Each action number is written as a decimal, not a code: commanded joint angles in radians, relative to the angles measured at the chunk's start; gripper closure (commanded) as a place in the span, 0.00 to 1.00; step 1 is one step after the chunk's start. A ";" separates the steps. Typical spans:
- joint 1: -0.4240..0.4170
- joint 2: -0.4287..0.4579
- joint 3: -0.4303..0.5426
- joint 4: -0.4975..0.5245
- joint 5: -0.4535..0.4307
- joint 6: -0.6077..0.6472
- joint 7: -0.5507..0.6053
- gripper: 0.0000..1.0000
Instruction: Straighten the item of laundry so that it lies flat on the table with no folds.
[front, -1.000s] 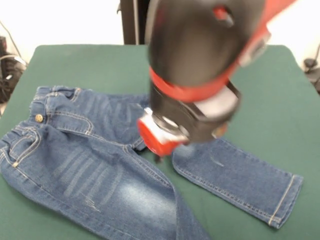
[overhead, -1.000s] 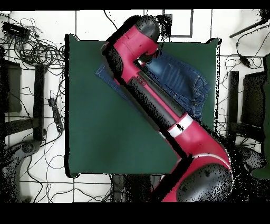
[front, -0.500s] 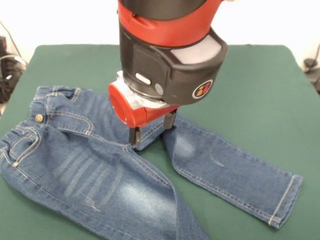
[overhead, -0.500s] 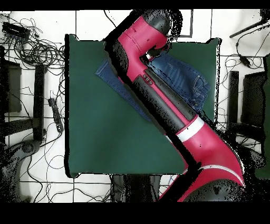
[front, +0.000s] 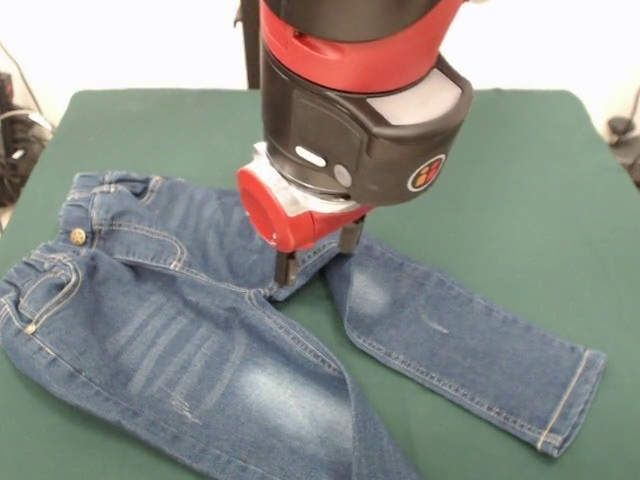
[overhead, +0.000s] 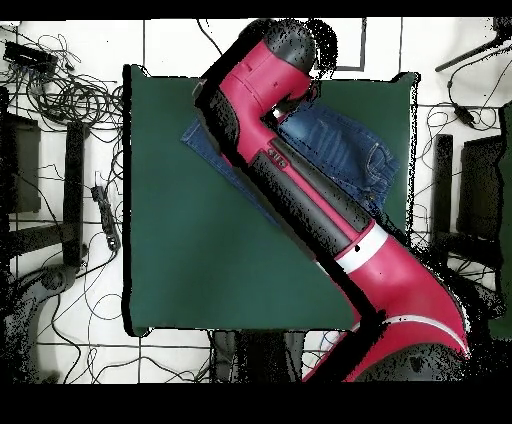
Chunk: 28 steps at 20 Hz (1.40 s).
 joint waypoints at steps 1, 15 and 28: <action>-0.019 -0.003 -0.091 0.193 0.058 0.128 -0.037 0.00; -0.085 -0.034 -0.080 0.264 0.048 0.153 -0.145 0.00; -0.129 -0.031 -0.076 0.297 0.016 0.176 -0.219 0.00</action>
